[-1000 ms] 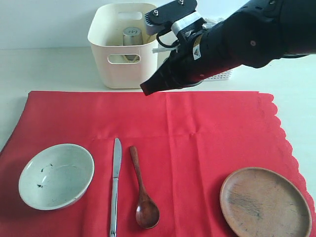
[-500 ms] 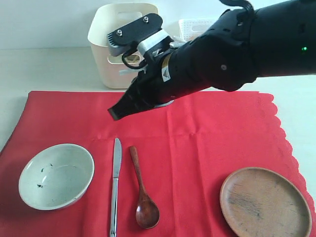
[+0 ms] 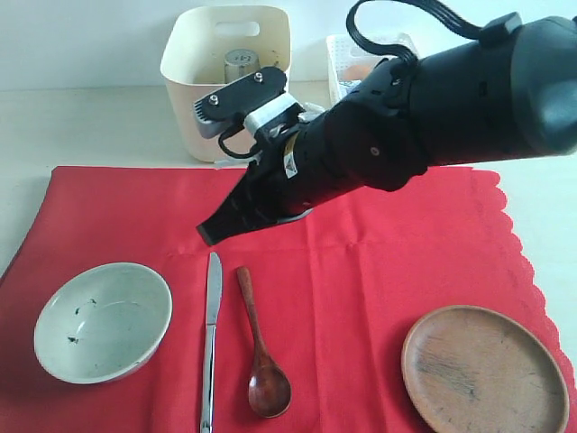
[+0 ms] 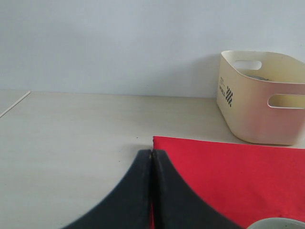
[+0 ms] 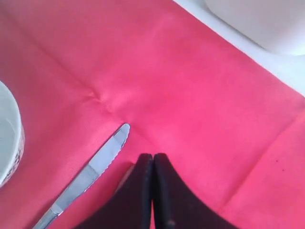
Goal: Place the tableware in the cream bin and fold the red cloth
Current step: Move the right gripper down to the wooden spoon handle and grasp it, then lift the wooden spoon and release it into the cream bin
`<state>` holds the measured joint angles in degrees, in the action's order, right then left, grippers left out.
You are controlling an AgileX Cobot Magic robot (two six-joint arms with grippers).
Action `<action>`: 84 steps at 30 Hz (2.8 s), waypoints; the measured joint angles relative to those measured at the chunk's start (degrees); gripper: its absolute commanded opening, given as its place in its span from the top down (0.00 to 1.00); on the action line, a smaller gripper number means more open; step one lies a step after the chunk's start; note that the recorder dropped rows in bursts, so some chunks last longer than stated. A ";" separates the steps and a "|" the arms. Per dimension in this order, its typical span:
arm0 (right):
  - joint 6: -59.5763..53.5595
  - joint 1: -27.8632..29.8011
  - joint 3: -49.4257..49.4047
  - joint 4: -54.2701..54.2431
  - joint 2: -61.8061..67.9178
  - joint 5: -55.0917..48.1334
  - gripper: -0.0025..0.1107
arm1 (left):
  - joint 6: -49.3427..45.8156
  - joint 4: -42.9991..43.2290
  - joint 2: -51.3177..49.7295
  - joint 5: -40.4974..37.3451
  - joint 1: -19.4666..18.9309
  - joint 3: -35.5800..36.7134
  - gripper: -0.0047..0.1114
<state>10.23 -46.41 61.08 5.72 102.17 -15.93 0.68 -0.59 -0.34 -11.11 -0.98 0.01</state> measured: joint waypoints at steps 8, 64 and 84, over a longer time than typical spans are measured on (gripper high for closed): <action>0.00 -4.55 0.00 -2.17 3.97 -5.10 0.97 | 0.00 0.00 0.00 0.00 0.00 0.00 0.94; 41.27 -1.42 18.91 55.01 4.91 3.68 0.98 | 0.00 0.00 0.00 0.00 0.00 0.00 0.94; 54.04 6.85 47.63 63.30 24.77 8.67 0.98 | 0.00 0.00 0.00 0.00 0.00 0.00 0.94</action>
<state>64.27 -39.56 108.71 69.03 126.93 -7.26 0.68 -0.59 -0.34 -11.11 -0.98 0.01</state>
